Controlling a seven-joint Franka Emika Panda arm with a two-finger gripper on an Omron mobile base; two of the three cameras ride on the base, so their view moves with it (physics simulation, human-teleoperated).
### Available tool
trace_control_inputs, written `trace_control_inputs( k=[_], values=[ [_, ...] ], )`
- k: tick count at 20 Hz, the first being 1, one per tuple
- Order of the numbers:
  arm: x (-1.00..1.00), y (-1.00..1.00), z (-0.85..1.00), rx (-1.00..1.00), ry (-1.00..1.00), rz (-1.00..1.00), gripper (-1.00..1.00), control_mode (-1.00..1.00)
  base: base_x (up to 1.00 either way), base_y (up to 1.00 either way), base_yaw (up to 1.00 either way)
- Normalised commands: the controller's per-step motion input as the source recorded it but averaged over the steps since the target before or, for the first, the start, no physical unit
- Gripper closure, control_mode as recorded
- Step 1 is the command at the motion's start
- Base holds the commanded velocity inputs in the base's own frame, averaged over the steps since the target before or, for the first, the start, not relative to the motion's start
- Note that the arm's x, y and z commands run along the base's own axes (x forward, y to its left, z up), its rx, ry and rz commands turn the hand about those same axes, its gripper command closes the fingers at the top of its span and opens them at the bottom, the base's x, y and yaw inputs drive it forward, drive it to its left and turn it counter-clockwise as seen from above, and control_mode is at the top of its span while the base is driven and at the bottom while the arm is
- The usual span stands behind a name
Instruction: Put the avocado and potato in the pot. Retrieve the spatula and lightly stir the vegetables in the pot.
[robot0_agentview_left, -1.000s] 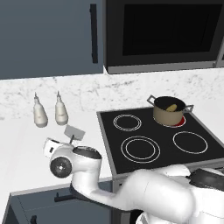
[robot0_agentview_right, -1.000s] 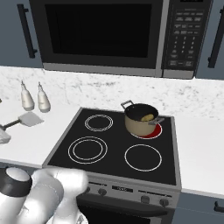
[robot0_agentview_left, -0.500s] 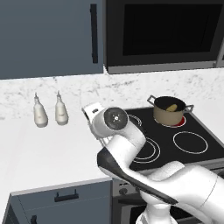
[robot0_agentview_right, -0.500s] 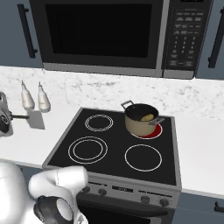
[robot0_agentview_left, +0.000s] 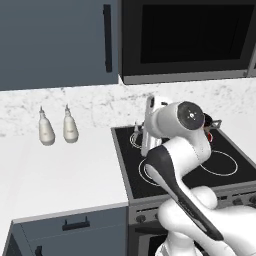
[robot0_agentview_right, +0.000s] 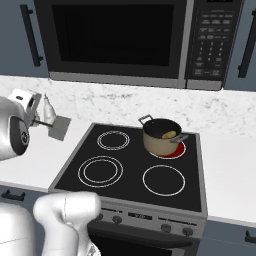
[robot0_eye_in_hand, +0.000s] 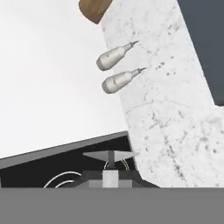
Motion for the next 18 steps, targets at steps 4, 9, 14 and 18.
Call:
trace_control_inputs(
  k=[4,9,14,18],
  values=[
    [-0.18,-0.76,0.23,0.53,0.02,-0.56,1.00,-1.00,0.00,0.00,0.00],
    [-0.09,-0.91,0.28,0.54,0.06,-0.53,1.00,-1.00,0.00,0.00,0.00],
    [-0.26,-1.00,0.38,0.60,0.04,-0.39,1.00,-1.00,0.00,0.00,0.00],
    [-0.02,-0.96,0.07,0.43,-0.02,-0.31,1.00,-1.00,0.00,0.00,0.00]
  ],
)
